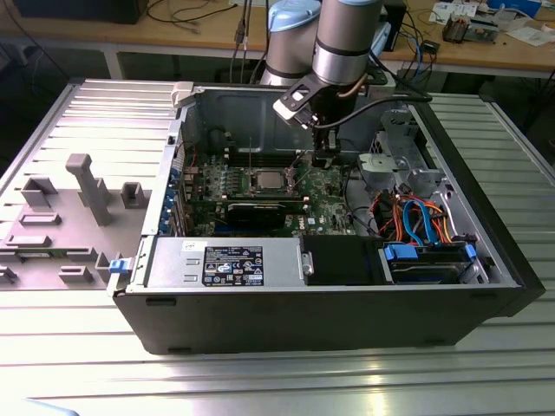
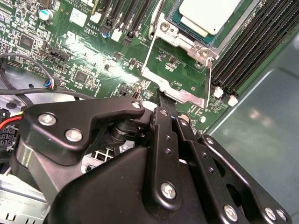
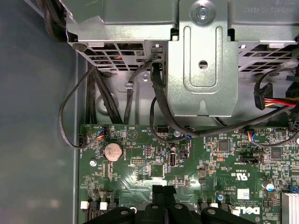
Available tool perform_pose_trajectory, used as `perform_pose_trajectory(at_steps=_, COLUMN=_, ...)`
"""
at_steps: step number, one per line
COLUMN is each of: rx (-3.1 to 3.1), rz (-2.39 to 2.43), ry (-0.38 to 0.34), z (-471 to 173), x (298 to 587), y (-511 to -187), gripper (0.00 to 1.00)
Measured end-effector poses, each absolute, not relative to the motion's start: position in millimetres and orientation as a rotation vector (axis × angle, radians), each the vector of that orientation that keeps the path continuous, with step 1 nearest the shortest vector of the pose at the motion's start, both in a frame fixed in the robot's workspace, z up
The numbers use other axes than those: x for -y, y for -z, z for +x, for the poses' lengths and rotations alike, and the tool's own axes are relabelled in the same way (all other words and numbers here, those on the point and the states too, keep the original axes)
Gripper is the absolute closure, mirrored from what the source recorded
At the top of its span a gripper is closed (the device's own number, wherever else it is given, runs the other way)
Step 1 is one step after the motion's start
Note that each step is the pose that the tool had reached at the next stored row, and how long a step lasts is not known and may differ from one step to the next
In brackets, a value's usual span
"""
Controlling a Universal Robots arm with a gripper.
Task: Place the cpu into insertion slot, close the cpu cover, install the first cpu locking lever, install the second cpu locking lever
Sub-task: 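Close the cpu cover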
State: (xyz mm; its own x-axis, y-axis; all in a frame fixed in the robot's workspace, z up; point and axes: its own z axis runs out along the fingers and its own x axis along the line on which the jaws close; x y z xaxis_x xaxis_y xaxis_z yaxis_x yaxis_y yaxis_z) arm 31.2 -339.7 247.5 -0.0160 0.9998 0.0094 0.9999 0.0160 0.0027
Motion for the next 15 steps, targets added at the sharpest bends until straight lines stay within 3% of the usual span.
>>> perform_pose_trajectory(at_steps=15, rx=2.235, rz=-2.199, ry=0.016, z=22.0, x=339.7, y=-247.5, gripper=0.89)
